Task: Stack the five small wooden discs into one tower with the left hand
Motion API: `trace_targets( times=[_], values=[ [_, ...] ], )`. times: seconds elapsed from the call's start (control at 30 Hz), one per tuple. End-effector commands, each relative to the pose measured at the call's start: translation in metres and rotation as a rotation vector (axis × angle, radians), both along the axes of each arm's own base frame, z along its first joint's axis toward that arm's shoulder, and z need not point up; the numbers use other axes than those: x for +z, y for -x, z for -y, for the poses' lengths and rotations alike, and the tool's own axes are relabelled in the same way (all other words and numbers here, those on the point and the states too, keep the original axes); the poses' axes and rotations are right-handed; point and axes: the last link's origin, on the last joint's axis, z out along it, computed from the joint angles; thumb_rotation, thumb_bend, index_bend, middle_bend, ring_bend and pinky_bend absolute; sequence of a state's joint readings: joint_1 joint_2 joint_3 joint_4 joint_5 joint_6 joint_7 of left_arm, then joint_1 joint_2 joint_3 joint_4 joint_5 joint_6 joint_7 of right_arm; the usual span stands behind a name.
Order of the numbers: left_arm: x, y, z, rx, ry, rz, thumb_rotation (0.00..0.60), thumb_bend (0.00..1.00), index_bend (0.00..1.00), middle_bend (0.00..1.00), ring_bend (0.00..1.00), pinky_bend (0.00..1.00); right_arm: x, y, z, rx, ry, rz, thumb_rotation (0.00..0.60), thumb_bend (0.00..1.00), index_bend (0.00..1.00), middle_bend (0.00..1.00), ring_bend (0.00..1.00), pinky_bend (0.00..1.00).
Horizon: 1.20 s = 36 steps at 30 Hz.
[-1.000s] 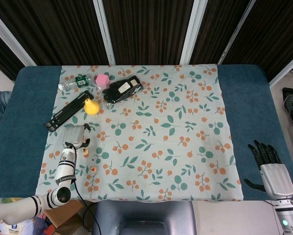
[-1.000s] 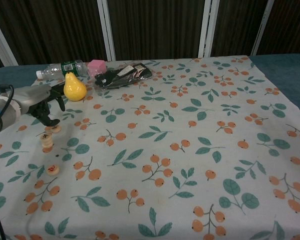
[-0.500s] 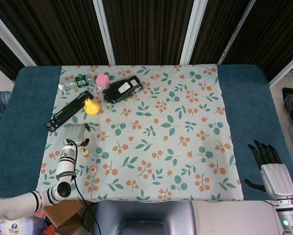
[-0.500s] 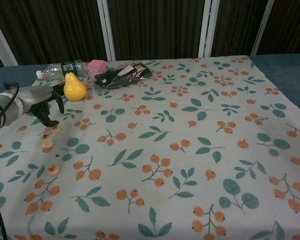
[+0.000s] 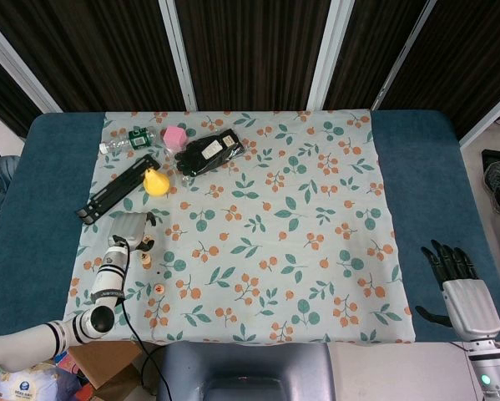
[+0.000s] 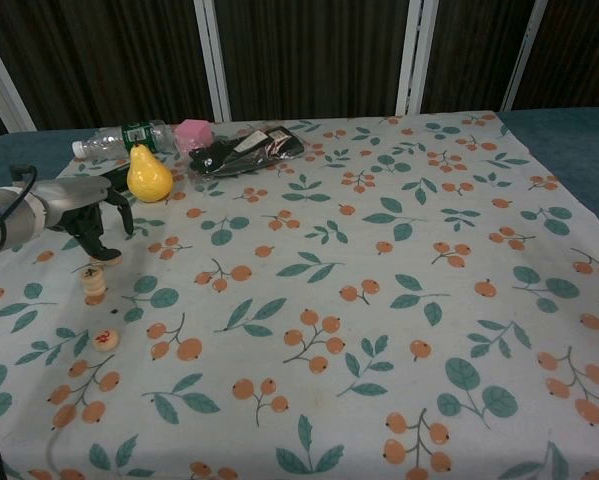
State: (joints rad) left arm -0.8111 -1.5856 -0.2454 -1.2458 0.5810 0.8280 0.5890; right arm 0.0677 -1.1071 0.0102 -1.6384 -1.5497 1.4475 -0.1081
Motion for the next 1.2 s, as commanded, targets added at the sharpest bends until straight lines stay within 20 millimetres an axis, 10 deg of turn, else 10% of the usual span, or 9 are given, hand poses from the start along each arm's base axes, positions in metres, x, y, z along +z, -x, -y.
trace_targets(
  times=[0.03, 1.2],
  values=[
    [0.001, 0.003, -0.001, 0.000, 0.005, -0.005, 0.600, 0.33, 0.40, 1.00, 1.00, 1.00, -0.001, 0.000, 0.000, 0.000, -0.005, -0.001, 0.600, 0.08, 0.00, 0.00, 0.00, 0.00],
    [-0.003, 0.014, -0.004, 0.025, 0.034, -0.016, 0.600, 0.33, 0.41, 1.00, 1.00, 1.00, -0.002, 0.000, 0.001, -0.001, -0.015, -0.001, 0.600, 0.08, 0.00, 0.00, 0.00, 0.00]
  ],
)
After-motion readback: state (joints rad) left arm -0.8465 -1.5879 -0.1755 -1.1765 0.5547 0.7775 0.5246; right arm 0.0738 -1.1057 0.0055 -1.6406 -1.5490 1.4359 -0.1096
